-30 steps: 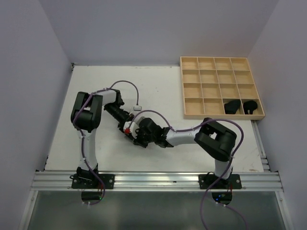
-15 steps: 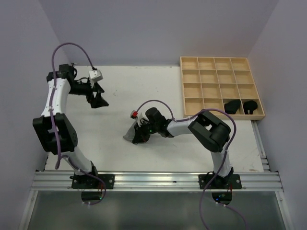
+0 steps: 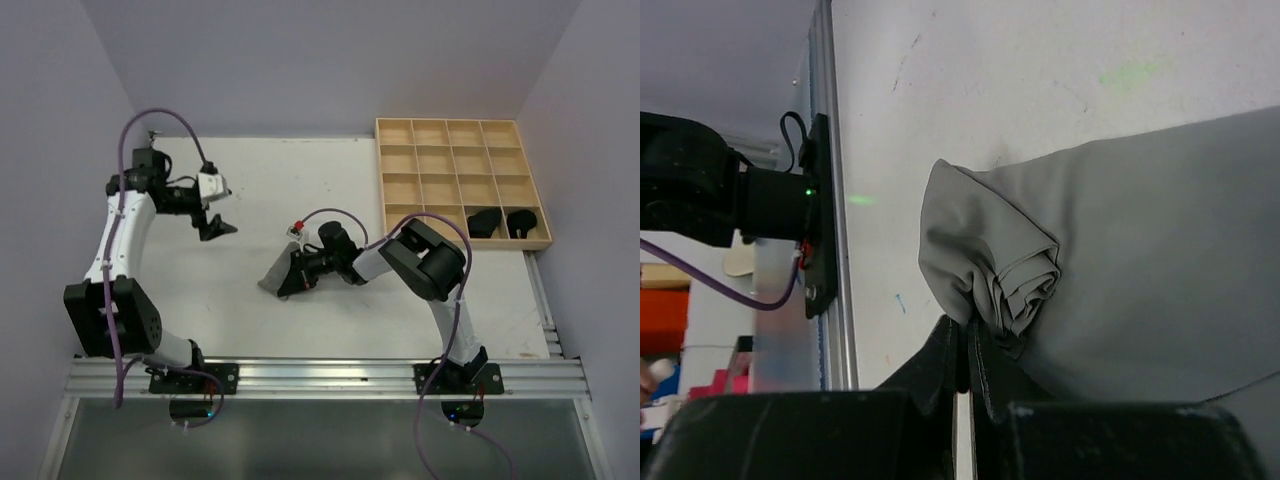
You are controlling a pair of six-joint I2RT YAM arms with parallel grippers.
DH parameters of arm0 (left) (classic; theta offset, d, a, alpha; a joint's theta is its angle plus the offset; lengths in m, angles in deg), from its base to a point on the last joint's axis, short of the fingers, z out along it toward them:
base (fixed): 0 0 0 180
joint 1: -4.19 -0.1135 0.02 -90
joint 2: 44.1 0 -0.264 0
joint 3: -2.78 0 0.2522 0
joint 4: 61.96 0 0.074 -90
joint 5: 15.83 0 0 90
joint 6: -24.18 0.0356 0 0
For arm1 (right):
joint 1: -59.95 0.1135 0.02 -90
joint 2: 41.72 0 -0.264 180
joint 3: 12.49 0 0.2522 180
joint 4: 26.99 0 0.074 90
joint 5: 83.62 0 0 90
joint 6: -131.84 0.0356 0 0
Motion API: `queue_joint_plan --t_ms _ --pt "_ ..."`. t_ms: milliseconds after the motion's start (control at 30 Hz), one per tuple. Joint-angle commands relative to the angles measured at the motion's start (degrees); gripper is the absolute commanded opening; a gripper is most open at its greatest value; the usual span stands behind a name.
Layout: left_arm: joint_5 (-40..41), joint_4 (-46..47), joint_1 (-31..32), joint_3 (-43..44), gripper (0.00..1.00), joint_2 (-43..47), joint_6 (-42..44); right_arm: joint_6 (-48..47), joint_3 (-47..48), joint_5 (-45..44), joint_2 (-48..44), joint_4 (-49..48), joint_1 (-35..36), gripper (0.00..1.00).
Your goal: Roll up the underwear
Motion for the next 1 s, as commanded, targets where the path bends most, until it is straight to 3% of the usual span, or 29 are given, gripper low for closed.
queue_joint_plan --t_ms 0,33,133,233,267,400,700,967 --pt "6.88 7.54 7.17 -13.53 1.0 9.59 9.92 6.91 -2.23 0.27 3.39 -4.53 -1.22 0.0" --pt "11.7 10.31 9.12 -21.4 1.0 13.88 10.88 7.61 -2.58 0.45 3.74 -5.32 -1.49 0.0" --pt "18.49 17.53 18.35 -32.16 0.89 17.86 14.57 8.58 -3.02 0.27 4.53 -5.68 -1.75 0.0" --pt "20.09 21.67 23.63 -38.15 0.76 17.88 17.65 9.03 -3.81 0.19 4.8 -6.2 -2.02 0.0" --pt "20.53 23.16 24.6 -39.22 0.66 17.53 18.61 9.11 -3.9 0.27 4.88 -6.29 -2.02 0.0" --pt "23.95 29.05 31.18 -44.76 0.53 16.64 19.23 9.38 -4.52 0.45 5.41 -7.26 -2.28 0.0" --pt "29.23 39.6 33.75 -48.64 0.48 10.23 17.04 9.11 -4.78 1.33 5.59 -8.49 -2.46 0.0" --pt "27.74 39.18 33.75 -49.87 0.5 15.76 17.03 8.41 -4.17 0.89 6.03 -6.47 -2.46 0.0"
